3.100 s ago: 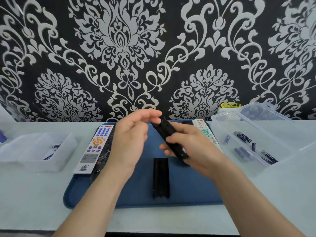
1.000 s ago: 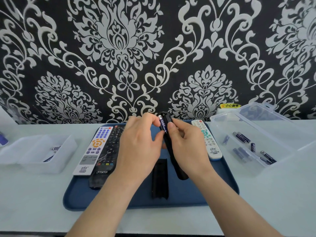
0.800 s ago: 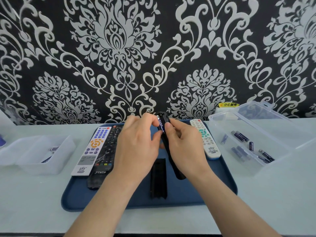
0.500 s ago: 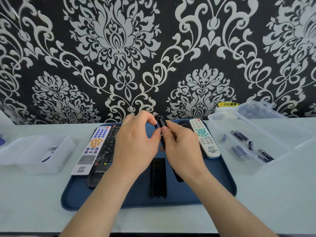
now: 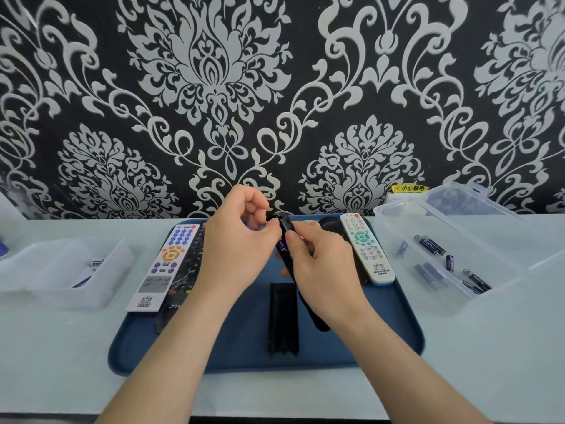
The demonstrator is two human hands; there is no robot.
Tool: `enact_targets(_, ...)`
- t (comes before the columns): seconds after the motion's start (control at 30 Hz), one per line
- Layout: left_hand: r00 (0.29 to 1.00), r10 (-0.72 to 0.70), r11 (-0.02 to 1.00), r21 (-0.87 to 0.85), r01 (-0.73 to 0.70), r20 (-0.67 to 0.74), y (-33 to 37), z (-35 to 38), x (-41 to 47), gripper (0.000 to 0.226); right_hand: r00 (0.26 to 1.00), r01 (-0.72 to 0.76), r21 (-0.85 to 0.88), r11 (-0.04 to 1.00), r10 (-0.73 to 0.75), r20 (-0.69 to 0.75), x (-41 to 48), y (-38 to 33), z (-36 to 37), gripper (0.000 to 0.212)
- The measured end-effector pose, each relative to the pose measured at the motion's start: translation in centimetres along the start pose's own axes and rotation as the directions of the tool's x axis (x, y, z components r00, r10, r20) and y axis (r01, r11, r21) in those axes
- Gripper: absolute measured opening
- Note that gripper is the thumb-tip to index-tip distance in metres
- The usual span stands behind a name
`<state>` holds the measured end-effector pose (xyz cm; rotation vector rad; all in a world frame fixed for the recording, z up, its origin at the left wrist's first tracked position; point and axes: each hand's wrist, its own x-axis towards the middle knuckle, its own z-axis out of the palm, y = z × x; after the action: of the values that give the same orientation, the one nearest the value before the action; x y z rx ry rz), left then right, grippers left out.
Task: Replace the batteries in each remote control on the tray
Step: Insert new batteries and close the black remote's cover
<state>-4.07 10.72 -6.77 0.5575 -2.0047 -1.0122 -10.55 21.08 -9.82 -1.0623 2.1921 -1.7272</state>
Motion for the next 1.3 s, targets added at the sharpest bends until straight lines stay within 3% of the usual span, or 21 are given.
enact_targets(0.2, 0.974, -0.216, 0.927, -0.301, 0.225, 0.065, 0.0, 1.2, -0.6, 0.025, 0.989, -0.147, 0.215, 0.966, 0.137, 0.059, 0.2, -0.6, -0.3, 0.018)
enact_targets(0.37, 0.925, -0.377, 0.839, -0.410, 0.357, 0.033, -0.1, 1.5, -0.8, 0.012, 0.986, -0.167, 0.237, 0.957, 0.158, 0.054, 0.3, -0.5, -0.2, 0.012)
enact_targets(0.43, 0.876, -0.466, 0.689, -0.569, 0.448, 0.125, -0.2, 1.5, -0.6, 0.005, 0.973, -0.232, 0.349, 0.908, 0.211, 0.096, 0.3, -0.9, -0.4, 0.011)
enact_targets(0.57, 0.748, -0.549, 0.120, -0.851, 0.512, 0.373, -0.5, 0.6, -0.2, 0.017, 0.878, -0.479, 0.554, 0.681, 0.370, 0.303, 0.5, -1.5, -0.8, 0.012)
enact_targets(0.63, 0.740, -0.530, -0.003, -0.873, 0.488, 0.415, -0.5, 0.0, -0.1, 0.017, 0.835, -0.550, 0.579, 0.601, 0.397, 0.382, 0.4, -1.8, -0.6, 0.020)
enact_targets(0.73, 0.748, -0.552, 0.006, -0.895, 0.446, 0.369, -0.7, -1.3, 0.2, 0.018, 0.816, -0.578, 0.579, 0.574, 0.389, 0.428, 0.2, -3.1, 0.5, 0.021)
enact_targets(0.8, 0.753, -0.580, 0.037, -0.913, 0.405, 0.310, -0.8, -2.8, 0.6, 0.019, 0.836, -0.546, 0.561, 0.622, 0.360, 0.414, 0.3, -4.2, 1.8, 0.019)
enact_targets(0.87, 0.774, -0.594, 0.140, -0.919, 0.367, 0.218, -1.0, -4.8, 1.1, 0.023, 0.861, -0.488, 0.509, 0.709, 0.298, 0.411, 0.6, -5.6, 3.5, 0.012)
enact_targets(0.93, 0.806, -0.586, 0.298, -0.901, 0.314, 0.086, -1.7, -8.7, 1.5, 0.025, 0.851, -0.459, 0.453, 0.764, 0.232, 0.471, 0.8, -8.0, 6.5, 0.010)
enact_targets(1.0, 0.831, -0.555, 0.530, -0.790, 0.310, -0.047, -2.2, -11.1, 2.1, 0.026, 0.830, -0.476, 0.455, 0.753, 0.213, 0.516, 1.0, -9.0, 7.7, 0.011)
enact_targets(1.07, 0.854, -0.482, 0.789, -0.520, 0.326, -0.197, -3.3, -13.5, 2.7, 0.030, 0.813, -0.510, 0.479, 0.715, 0.217, 0.541, 1.2, -9.6, 8.7, 0.022)
enact_targets(1.1, 0.859, -0.446, 0.866, -0.364, 0.342, -0.253, -4.0, -14.6, 3.1, 0.034, 0.805, -0.525, 0.481, 0.702, 0.225, 0.549, 1.3, -9.8, 9.2, 0.027)
enact_targets(1.2, 0.859, -0.434, 0.899, -0.063, 0.434, -0.273, -6.5, -17.2, 4.2, 0.043, 0.791, -0.545, 0.450, 0.707, 0.255, 0.557, 1.3, -10.2, 10.4, 0.029)
enact_targets(1.3, 0.851, -0.494, 0.860, 0.046, 0.509, -0.179, -9.6, -18.2, 4.4, 0.038, 0.798, -0.547, 0.421, 0.724, 0.297, 0.525, 1.4, -10.1, 10.8, 0.018)
